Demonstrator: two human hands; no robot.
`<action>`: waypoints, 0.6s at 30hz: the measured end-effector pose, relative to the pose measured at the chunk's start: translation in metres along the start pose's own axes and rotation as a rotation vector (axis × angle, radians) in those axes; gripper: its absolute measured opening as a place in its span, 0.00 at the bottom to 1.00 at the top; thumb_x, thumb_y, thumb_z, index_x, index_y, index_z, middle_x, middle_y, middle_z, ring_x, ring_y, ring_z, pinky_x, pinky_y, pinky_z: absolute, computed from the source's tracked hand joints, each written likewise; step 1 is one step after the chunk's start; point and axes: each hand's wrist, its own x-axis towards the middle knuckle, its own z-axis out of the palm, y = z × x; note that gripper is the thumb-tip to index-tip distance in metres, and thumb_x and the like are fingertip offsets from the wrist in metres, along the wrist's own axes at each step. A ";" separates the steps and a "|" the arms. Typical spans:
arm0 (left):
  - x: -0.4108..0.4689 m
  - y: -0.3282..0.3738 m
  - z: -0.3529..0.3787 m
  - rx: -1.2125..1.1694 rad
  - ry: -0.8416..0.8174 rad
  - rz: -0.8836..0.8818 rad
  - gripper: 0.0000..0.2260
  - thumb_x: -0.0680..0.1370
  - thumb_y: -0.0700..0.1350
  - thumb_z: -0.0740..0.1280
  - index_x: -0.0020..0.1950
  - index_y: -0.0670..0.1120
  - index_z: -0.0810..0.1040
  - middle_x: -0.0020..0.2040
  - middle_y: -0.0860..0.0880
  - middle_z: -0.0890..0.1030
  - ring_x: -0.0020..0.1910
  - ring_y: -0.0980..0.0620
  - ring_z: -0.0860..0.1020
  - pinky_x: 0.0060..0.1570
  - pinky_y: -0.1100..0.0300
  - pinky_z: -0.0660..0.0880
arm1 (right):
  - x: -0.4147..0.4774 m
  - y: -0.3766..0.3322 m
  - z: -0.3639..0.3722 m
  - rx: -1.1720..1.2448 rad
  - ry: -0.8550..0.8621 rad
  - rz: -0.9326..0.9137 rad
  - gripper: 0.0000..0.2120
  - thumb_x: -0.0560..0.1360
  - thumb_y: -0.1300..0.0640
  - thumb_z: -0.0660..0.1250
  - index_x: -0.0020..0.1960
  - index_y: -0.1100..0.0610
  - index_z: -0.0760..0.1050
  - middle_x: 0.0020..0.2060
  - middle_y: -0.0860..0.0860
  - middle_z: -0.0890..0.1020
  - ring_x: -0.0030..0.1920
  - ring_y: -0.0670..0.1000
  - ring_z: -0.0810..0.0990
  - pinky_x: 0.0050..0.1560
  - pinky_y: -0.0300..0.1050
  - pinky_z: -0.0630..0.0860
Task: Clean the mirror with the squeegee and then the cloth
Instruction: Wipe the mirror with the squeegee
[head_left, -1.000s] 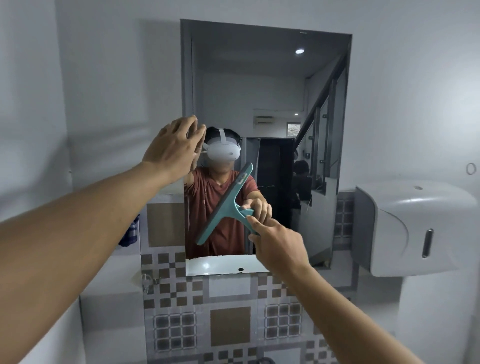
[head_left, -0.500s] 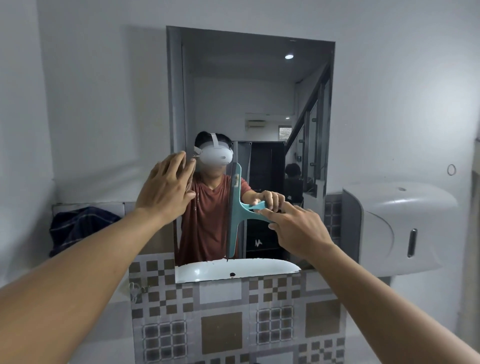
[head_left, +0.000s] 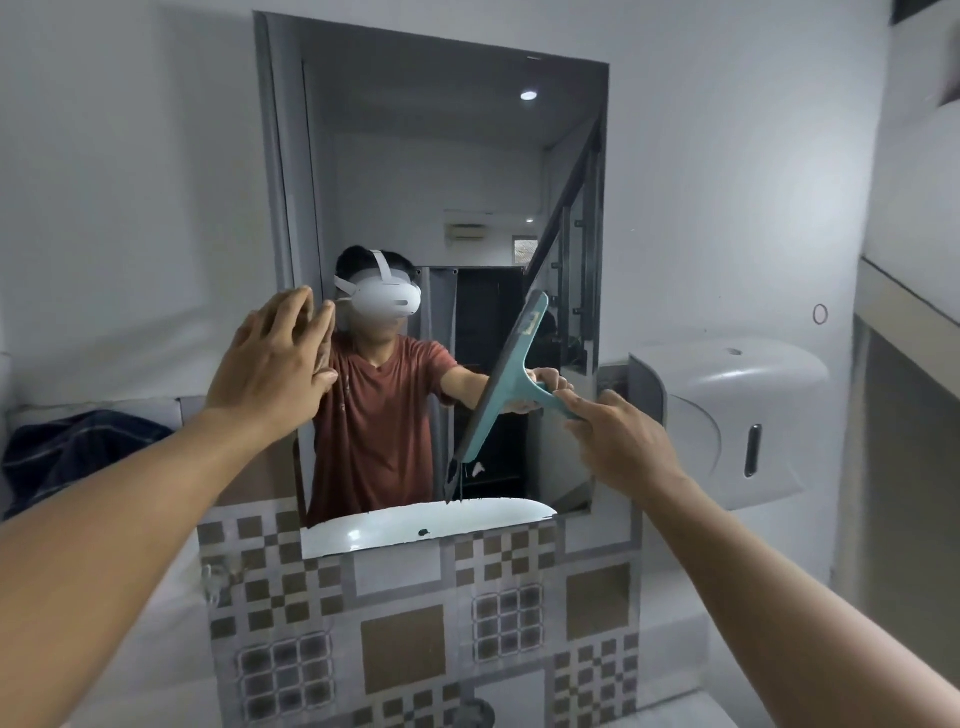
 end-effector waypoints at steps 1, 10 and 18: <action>0.000 0.001 0.000 0.000 0.000 -0.003 0.38 0.71 0.49 0.76 0.76 0.41 0.65 0.74 0.36 0.63 0.72 0.33 0.64 0.70 0.37 0.66 | -0.002 0.002 0.003 0.031 -0.003 0.026 0.22 0.83 0.50 0.58 0.77 0.41 0.65 0.43 0.50 0.71 0.38 0.53 0.74 0.36 0.47 0.70; 0.004 0.012 0.000 0.003 0.009 0.101 0.38 0.70 0.50 0.77 0.76 0.43 0.67 0.73 0.35 0.64 0.72 0.33 0.63 0.70 0.34 0.64 | -0.025 0.004 0.028 0.305 0.001 0.242 0.21 0.84 0.51 0.58 0.77 0.46 0.66 0.46 0.53 0.76 0.42 0.55 0.76 0.41 0.52 0.78; 0.005 0.011 0.004 -0.013 0.007 0.103 0.37 0.71 0.47 0.77 0.77 0.43 0.66 0.75 0.34 0.62 0.73 0.32 0.62 0.73 0.38 0.61 | -0.052 -0.020 0.049 0.495 0.006 0.382 0.19 0.84 0.51 0.58 0.74 0.45 0.68 0.49 0.54 0.81 0.43 0.54 0.80 0.42 0.56 0.81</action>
